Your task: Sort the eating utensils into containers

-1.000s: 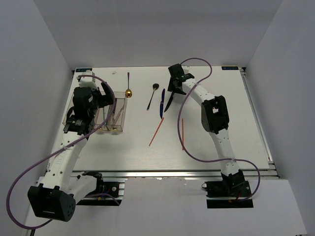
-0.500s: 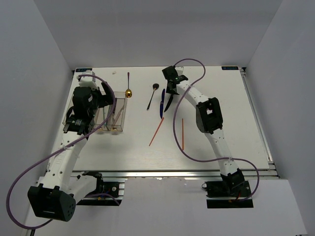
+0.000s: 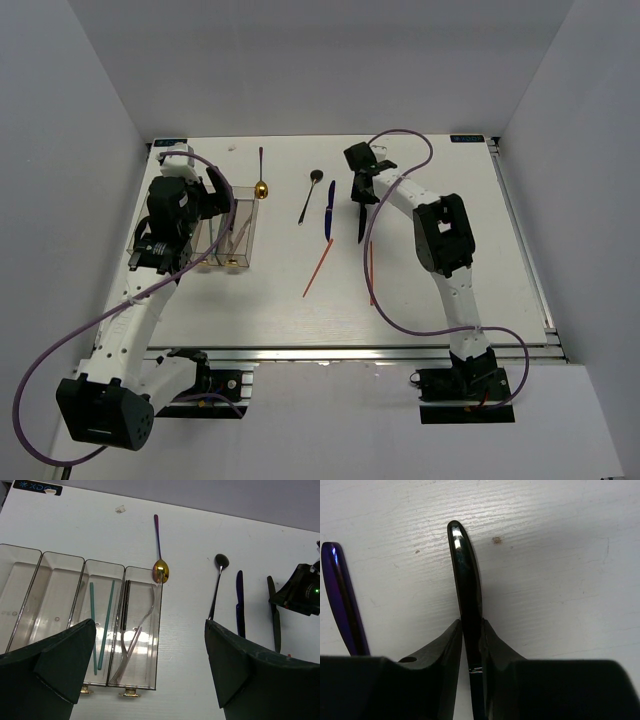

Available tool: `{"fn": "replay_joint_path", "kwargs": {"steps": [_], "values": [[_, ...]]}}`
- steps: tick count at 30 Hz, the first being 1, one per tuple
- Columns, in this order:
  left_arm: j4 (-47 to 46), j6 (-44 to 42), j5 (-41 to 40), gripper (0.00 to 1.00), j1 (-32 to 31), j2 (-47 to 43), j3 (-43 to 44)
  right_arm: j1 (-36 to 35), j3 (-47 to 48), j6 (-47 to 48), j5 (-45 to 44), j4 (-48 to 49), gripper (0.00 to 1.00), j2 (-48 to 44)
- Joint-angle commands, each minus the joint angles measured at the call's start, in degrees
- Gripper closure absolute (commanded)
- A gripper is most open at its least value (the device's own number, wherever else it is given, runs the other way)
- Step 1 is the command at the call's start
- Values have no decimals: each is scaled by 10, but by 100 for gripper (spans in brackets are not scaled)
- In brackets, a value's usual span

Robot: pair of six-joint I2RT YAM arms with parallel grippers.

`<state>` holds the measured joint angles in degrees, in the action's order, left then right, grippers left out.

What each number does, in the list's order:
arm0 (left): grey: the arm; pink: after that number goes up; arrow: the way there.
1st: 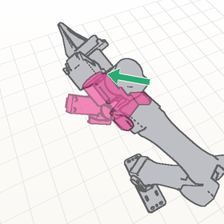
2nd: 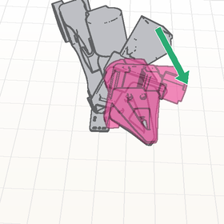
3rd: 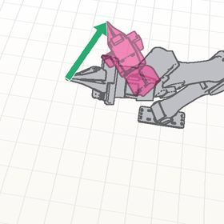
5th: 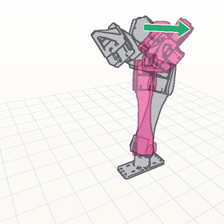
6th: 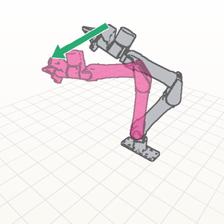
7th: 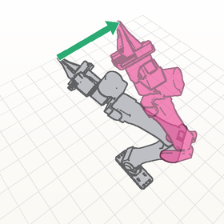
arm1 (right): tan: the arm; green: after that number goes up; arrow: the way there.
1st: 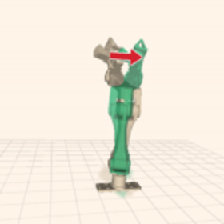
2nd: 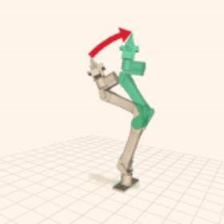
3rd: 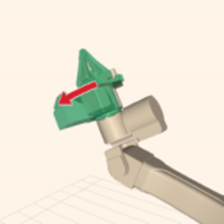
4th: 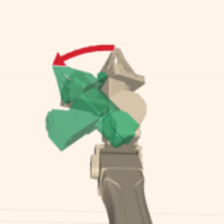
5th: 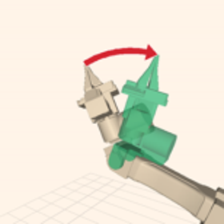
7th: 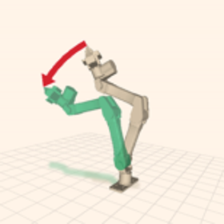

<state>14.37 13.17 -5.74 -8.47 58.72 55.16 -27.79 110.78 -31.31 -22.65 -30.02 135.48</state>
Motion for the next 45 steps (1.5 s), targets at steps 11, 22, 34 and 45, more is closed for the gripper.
{"fn": "replay_joint_path", "kwargs": {"steps": [11, 22, 34, 45], "values": [[-10, 73, -31, 2, -1, 6, 9, 4, -15, 48, 78, -68, 100, 40], [-32, 70, 56, 2, -1, 3, 3, 20, -162, 27, 156, 105, 100, -112], [-91, 195, 241, 2, -1, 82, -17, 23, -209, 10, 210, 150, 100, -138], [-257, 324, 290, 2, -19, 106, -114, 24, -234, 13, 221, 160, 100, -179]]}}
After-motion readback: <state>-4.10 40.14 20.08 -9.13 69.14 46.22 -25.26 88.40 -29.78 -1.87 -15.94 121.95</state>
